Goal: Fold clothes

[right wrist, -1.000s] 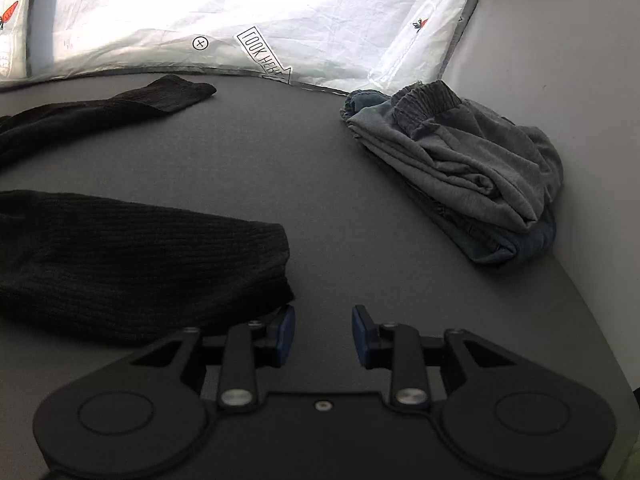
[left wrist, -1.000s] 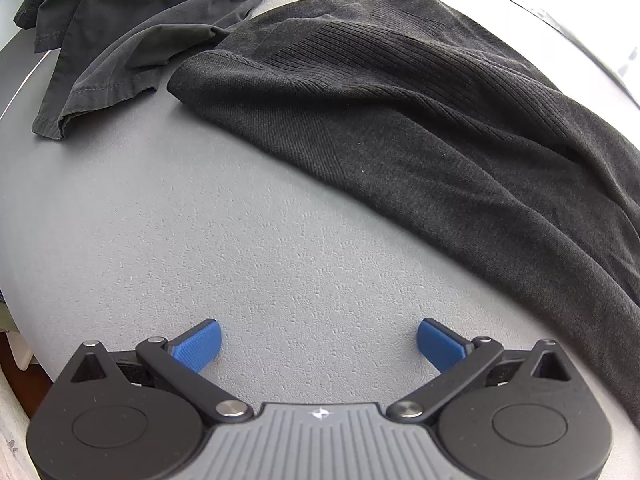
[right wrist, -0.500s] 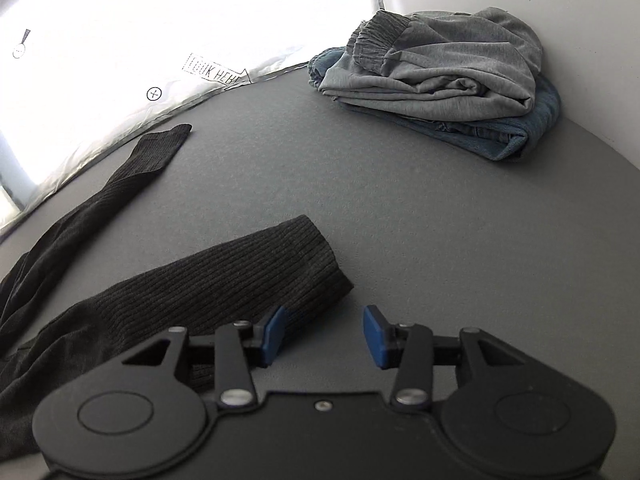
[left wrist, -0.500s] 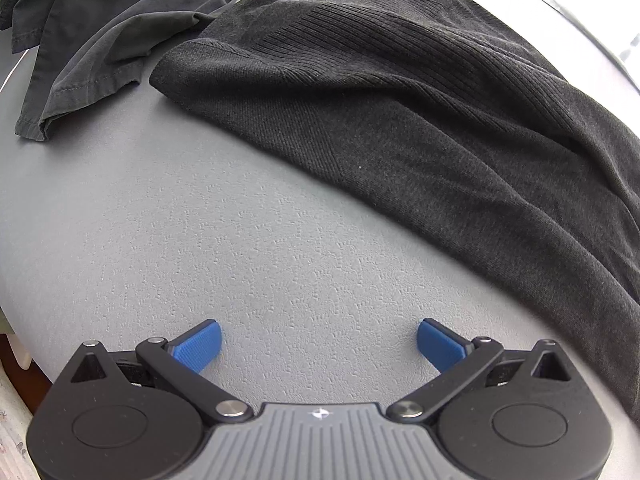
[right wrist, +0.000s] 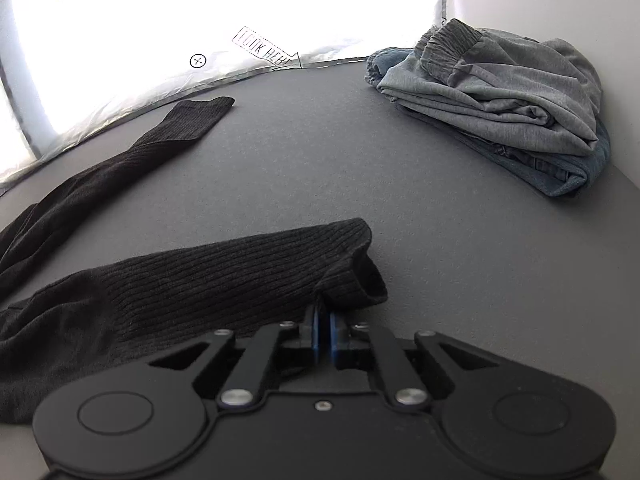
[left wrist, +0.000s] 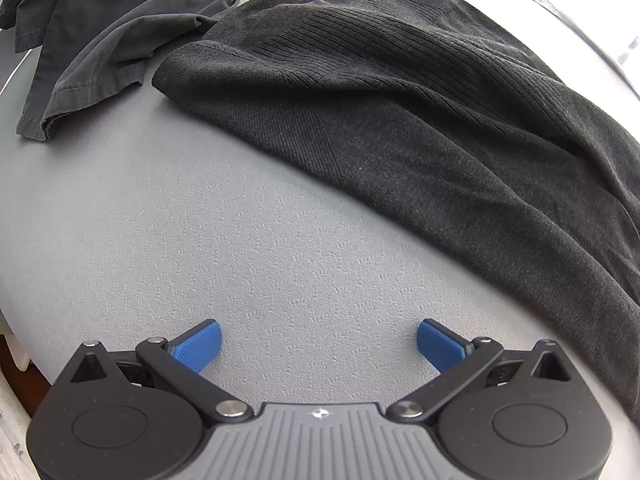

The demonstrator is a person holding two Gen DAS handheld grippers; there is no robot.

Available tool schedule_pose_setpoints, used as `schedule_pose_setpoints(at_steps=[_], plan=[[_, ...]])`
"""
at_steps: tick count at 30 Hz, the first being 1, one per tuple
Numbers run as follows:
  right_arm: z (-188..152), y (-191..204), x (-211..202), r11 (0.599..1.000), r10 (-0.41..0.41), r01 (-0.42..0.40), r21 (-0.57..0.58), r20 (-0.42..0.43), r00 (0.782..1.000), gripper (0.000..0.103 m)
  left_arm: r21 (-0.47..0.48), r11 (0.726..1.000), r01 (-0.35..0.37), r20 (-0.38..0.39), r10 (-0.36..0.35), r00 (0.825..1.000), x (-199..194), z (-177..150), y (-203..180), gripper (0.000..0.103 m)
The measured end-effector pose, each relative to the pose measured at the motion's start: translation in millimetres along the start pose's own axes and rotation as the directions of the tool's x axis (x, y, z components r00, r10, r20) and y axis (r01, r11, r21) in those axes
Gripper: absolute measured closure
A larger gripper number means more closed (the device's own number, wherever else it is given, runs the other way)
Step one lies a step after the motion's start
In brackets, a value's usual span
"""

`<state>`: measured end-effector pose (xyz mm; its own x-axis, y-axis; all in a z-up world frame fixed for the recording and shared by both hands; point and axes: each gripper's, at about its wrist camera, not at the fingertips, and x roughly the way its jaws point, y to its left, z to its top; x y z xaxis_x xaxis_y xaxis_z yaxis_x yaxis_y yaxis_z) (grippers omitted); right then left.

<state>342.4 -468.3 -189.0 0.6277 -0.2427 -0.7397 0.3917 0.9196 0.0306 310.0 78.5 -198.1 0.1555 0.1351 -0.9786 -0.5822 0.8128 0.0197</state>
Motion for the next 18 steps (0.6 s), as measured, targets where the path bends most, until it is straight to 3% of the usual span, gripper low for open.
schedule_pose_setpoints(at_steps=[6,9,12,14,16,17,18], plan=[[7.8,-0.9,-48.3,0.985,-0.134,0.15,-0.089,0.168,0.977,0.101,0.0,1.0,0.002,0.003,-0.002,1.0,1.5,-2.8,-2.5,0.0],[1.5,-10.6,-45.3,0.979,-0.177,0.187,-0.077,0.127,0.976,0.101,-0.001,1.0,0.003,0.0,-0.003,1.0,1.4,-2.6,-2.9,0.0],[-16.9,-22.4,-23.2,0.979,-0.195,0.194,-0.066,-0.005,0.981,0.101,0.002,1.0,0.008,-0.006,-0.008,1.0,0.7,-1.9,-3.8,0.0],[-25.9,-24.4,-18.1,0.98,-0.197,0.195,-0.05,-0.045,0.979,0.099,-0.003,1.0,0.024,0.001,-0.024,1.0,-1.0,-0.1,0.4,0.0],[-28.9,-24.5,-17.5,0.979,-0.205,0.203,-0.032,-0.055,0.977,0.094,-0.026,0.998,0.064,0.04,-0.063,0.997,-7.0,-1.0,7.2,0.0],[-29.1,-24.0,-17.8,0.977,-0.211,0.209,-0.027,-0.055,0.976,0.083,-0.041,0.994,0.1,0.07,-0.097,0.993,-11.1,-0.8,13.4,0.0],[-28.9,-24.1,-18.0,0.976,-0.215,0.215,-0.018,-0.056,0.975,0.067,-0.051,0.99,0.13,0.095,-0.125,0.988,-10.1,3.6,22.0,0.0]])
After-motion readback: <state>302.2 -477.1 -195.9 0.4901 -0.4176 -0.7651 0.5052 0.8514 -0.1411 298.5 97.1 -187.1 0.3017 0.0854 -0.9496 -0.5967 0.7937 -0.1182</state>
